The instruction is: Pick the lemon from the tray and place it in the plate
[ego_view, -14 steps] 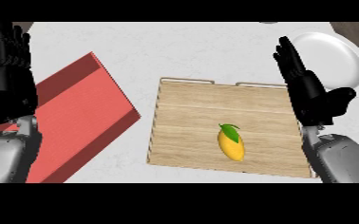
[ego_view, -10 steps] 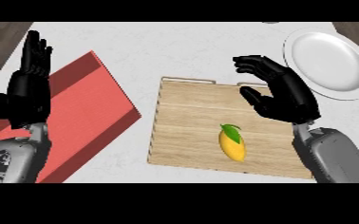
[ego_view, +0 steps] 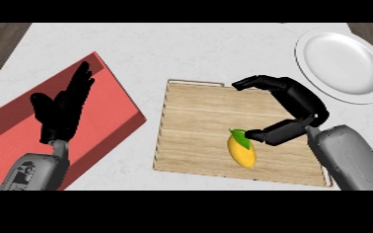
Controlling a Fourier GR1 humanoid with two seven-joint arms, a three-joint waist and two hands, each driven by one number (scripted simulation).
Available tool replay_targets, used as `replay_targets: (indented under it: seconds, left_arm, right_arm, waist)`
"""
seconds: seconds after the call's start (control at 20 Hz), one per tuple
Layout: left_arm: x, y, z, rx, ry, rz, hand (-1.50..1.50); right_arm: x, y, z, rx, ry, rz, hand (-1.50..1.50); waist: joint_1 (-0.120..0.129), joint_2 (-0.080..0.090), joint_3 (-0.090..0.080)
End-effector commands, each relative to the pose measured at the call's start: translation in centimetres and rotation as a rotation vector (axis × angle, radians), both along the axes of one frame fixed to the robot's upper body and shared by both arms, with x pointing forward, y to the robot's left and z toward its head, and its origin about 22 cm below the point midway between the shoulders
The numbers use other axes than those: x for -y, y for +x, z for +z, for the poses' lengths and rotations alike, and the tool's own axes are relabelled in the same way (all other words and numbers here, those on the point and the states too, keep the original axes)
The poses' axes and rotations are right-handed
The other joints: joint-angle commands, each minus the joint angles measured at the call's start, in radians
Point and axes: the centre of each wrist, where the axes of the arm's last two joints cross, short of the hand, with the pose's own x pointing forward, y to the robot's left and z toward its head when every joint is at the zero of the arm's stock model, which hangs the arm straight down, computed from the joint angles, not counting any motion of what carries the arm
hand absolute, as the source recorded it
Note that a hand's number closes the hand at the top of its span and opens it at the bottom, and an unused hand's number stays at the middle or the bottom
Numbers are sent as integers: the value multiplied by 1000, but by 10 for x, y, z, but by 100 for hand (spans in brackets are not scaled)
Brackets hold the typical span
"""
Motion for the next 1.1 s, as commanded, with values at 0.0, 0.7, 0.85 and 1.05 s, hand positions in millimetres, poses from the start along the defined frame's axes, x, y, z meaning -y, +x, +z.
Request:
replay_targets:
  seconds: [0.0,0.7,0.85,1.05]
  left_arm:
    - [-4,-3,-8,-48,-21,-50,0]
    - [-10,-7,-15,-74,-28,-12,0]
    - [-24,0,-23,-85,-4,12,0]
    - [-6,3,-5,-90,-24,-8,0]
  right_arm:
    - [32,7,-29,-22,-20,192,-150]
    - [30,50,0,164,-438,372,-150]
    - [17,36,4,157,-547,434,-150]
    - [-5,30,-3,182,-651,458,-150]
  waist:
    - [0,-5,1]
    - [-27,-22,-2]
    - [-40,-23,-3]
    - [-36,-24,-2]
